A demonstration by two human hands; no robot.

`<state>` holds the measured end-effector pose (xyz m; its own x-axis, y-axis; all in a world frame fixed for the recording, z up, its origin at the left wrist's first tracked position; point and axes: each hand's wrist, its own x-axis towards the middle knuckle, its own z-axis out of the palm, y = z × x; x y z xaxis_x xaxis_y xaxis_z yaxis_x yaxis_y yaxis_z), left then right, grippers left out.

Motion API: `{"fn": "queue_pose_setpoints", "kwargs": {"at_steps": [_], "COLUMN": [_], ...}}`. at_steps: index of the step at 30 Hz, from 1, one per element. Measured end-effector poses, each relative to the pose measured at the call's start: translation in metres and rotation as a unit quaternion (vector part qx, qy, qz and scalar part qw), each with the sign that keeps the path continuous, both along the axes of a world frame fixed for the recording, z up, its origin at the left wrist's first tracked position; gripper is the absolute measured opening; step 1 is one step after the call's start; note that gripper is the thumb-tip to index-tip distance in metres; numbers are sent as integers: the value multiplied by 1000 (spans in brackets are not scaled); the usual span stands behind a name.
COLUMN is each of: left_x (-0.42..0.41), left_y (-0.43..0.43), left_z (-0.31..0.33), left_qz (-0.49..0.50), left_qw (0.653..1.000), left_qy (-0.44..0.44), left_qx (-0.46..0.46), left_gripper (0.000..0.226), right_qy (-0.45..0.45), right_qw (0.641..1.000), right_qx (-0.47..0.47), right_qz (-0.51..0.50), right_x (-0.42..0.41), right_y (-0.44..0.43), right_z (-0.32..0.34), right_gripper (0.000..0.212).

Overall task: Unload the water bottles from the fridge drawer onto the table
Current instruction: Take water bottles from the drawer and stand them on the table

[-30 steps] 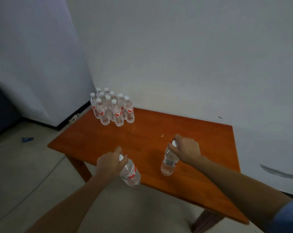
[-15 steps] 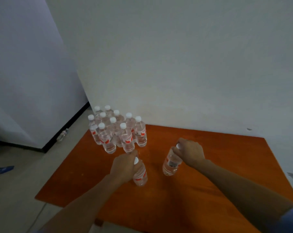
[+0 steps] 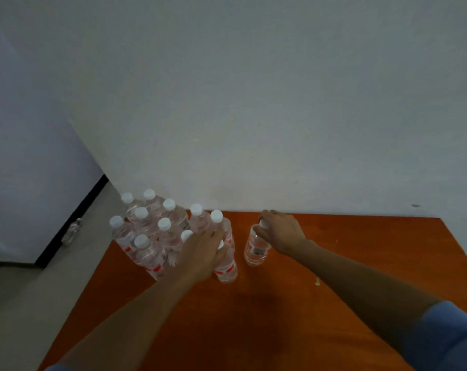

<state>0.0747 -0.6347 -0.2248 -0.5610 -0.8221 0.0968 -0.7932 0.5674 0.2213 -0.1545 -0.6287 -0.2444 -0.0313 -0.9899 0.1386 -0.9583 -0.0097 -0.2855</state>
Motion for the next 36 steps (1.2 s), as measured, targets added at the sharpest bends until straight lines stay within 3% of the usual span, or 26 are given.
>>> {"fn": "queue_pose_setpoints", "kwargs": {"at_steps": [4, 15, 20, 29, 36], "left_x": [5, 22, 46, -5, -107], "left_y": [-24, -47, -43, 11, 145], "left_z": [-16, -14, 9, 51, 50], "left_qz": [-11, -98, -160, -263, -429], "left_qw": [999, 995, 985, 964, 902], "left_qy": [-40, 3, 50, 32, -4], "left_qx": [-2, -8, -52, -26, -41], "left_gripper": [40, 47, 25, 16, 24], "right_qy": [-8, -113, -108, -86, -79], "right_qw": [1000, 989, 981, 951, 871], "right_qx": [5, 77, 79, 73, 60], "right_qz": [12, -53, -137, -287, -481], "right_x": [5, 49, 63, 26, -20], "right_y": [-25, -34, -5, 142, 346], "right_z": [-14, -15, 1, 46, 58], "right_gripper": [39, 44, 53, 46, 42]}}
